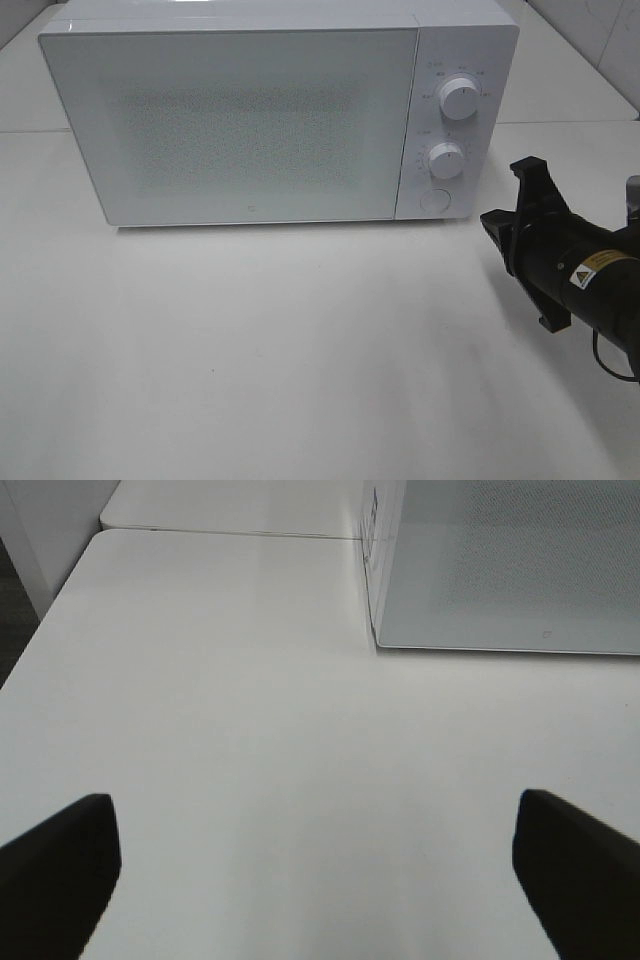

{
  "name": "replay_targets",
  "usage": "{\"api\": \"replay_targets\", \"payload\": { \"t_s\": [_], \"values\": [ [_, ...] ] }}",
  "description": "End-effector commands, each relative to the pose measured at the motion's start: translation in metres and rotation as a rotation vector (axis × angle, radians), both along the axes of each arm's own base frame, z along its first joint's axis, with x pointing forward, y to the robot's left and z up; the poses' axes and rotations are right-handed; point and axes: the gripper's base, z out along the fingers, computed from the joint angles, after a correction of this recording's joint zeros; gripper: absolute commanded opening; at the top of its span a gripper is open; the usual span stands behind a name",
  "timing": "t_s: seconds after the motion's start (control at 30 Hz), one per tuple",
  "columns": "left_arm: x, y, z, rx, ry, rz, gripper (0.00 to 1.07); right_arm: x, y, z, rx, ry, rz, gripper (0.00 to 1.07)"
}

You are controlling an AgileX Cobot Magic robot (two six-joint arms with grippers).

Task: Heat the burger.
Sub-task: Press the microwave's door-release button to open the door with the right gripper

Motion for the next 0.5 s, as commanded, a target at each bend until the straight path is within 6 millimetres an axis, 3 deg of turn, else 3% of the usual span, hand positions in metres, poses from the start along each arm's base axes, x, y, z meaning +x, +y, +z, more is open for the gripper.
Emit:
{"api": "replay_targets", "payload": {
  "t_s": [0.03,0.33,0.5],
  "values": [
    [-0.002,0.0,-0.001,-0.006,-0.014,0.002,1.0,0.004,0.001,0.0,0.012,-0.015,-0.01,0.0],
    [-0.002,0.0,-0.001,-0.006,-0.014,0.002,1.0,0.008,-0.003,-0.015,0.068,0.04,-0.103,0.0],
    [-0.002,0.0,-0.001,-0.006,-0.014,0.002,1.0,0.024,0.009,-0.019,0.083,0.056,-0.112,0.0]
  ]
}}
